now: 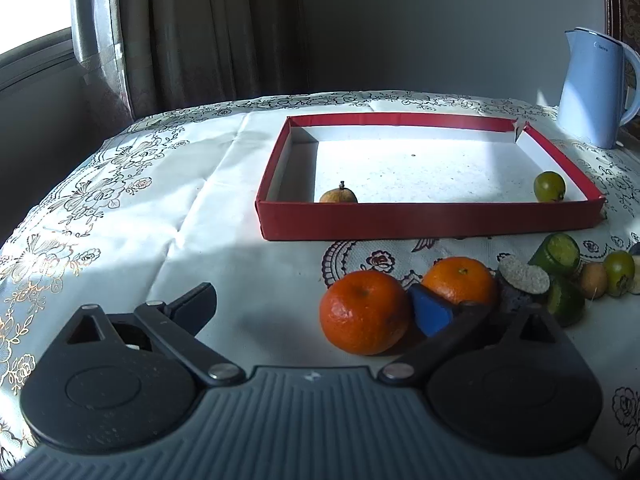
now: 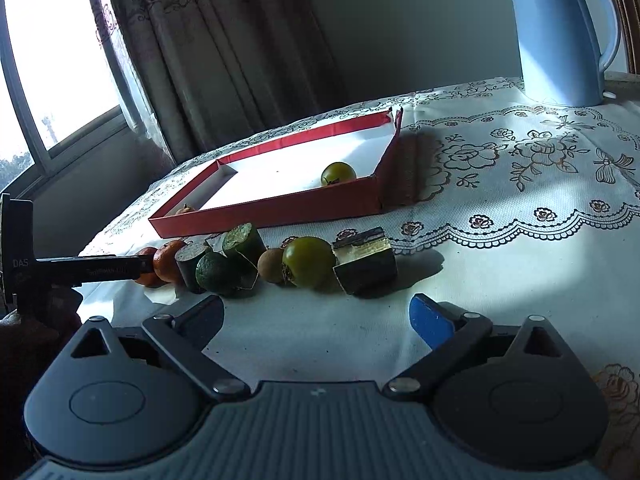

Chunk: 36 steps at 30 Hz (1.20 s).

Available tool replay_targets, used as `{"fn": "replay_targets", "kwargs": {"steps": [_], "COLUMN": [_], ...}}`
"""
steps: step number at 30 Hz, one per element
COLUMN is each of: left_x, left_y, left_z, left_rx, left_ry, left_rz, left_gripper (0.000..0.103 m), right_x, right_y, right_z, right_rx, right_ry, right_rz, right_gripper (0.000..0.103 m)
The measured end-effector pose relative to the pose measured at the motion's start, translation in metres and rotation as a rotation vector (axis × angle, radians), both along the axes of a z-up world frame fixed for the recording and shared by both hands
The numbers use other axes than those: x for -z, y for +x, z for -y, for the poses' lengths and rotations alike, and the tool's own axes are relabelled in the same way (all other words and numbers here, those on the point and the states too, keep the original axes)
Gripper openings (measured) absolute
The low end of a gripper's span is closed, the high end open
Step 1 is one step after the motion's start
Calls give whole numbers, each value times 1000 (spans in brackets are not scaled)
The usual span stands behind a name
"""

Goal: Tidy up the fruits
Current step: 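Close the left tool fingers around the mandarin, then lift the mandarin with the left tool and carry it over the tray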

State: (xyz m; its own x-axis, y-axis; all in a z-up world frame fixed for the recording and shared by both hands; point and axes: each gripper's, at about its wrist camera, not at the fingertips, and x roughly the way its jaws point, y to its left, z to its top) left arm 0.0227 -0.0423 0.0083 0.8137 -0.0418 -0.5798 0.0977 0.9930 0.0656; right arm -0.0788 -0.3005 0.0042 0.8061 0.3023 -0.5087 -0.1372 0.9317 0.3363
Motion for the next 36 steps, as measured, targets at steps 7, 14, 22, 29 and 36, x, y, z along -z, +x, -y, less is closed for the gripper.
{"fn": "replay_targets", "kwargs": {"steps": [7,14,22,29,36], "left_x": [0,0,0,-1,-1], "left_y": [-6,-13,-13,-14,-18], "left_z": [5,9,2,-1,0], "left_rx": [47,100,96,78,30], "left_ry": [0,-3,-43,-52,-27], "left_rz": [26,50,50,57,78], "left_gripper": [77,42,41,41,41], "right_x": [0,0,0,1,2], "right_y": [0,1,1,1,2], "right_z": [0,0,0,1,-2], "right_rx": [0,0,0,0,3], "right_ry": [2,2,2,-1,-16], "right_rz": [0,0,0,-1,-4], "right_gripper": [100,100,101,101,101]}}
